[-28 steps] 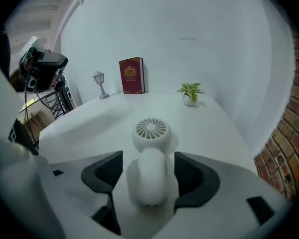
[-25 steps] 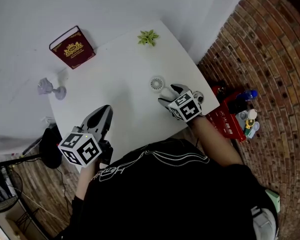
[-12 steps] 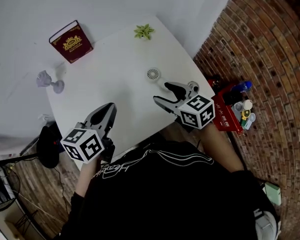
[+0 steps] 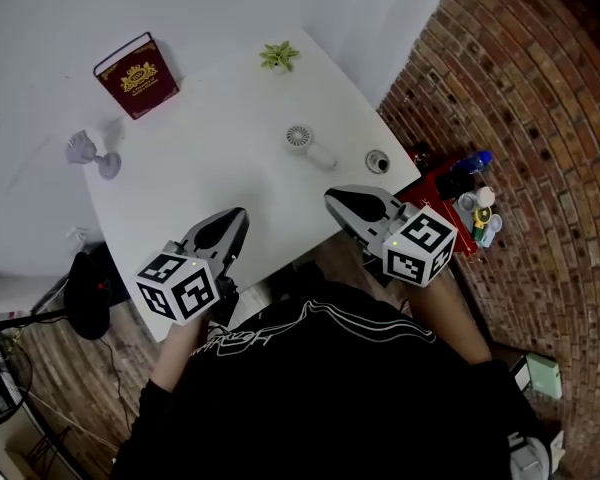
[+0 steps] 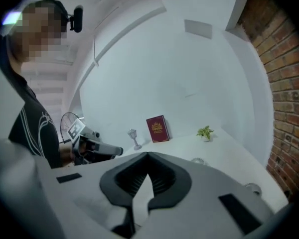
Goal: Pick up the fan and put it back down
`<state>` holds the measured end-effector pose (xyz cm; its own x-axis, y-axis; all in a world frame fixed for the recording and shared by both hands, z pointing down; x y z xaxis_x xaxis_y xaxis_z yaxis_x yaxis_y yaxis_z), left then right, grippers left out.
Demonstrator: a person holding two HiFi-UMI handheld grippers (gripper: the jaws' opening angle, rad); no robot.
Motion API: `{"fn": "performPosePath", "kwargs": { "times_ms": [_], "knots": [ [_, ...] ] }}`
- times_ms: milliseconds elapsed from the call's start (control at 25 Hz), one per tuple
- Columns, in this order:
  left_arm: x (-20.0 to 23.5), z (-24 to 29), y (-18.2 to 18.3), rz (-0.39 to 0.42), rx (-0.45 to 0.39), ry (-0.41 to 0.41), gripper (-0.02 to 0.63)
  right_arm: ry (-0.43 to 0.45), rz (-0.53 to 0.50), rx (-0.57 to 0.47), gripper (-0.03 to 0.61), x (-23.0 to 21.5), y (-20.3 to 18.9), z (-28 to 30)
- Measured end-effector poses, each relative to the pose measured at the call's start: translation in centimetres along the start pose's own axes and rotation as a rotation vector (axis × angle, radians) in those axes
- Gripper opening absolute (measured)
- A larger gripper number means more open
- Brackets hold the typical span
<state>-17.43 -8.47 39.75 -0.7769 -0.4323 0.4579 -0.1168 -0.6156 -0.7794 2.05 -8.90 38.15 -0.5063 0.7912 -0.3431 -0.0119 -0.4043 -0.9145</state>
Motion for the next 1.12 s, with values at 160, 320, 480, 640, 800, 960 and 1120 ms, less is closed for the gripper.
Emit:
{"fn": "performPosePath", "kwargs": {
  "times_ms": [160, 320, 480, 640, 800, 960, 1120],
  "knots": [
    [-1.1, 0.2, 0.0, 0.010, -0.001, -0.020, 0.034, 0.037, 0.015, -0.033, 0.002, 1.2, 0.2, -0.8],
    [-2.4, 0.8, 1.3, 0.020, -0.024, -0.036, 0.034, 0.065, -0.029, -0.051, 0.002, 1.4, 1.7, -1.7],
    [-3.9, 2.0, 2.4, 0.060, -0.040, -0.061, 0.034, 0.052, -0.061, -0.047, 0.002, 0.1, 2.2, -2.3],
    [-5.0, 3.0, 3.2, 0.094, -0.050, -0.063, 0.034, 0.058, -0.050, -0.061, 0.002, -1.1, 3.0, -2.7],
    [-5.4, 3.3, 3.5, 0.107, -0.051, -0.051, 0.034, 0.065, -0.066, -0.054, 0.002, -1.9, 3.7, -2.5],
    [-5.9, 3.5, 3.9, 0.126, -0.056, -0.038, 0.034, 0.086, -0.085, -0.044, 0.002, -1.8, 4.1, -2.5],
    [-6.5, 3.7, 4.2, 0.141, -0.059, -0.040, 0.034, 0.092, -0.089, -0.052, 0.002, -2.1, 4.6, -2.7]
  ]
}}
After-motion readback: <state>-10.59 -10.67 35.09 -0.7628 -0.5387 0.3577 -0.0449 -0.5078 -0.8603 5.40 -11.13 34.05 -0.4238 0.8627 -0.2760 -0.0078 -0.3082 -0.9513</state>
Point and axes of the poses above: the fingertips, and each gripper's own axes: z forward along the fingers, x to its left, y out of its top, the point moved 4 cm from there along -z, backward along the fingers, and after that the axes turned 9 degrees about y, right-handed, at the moved point
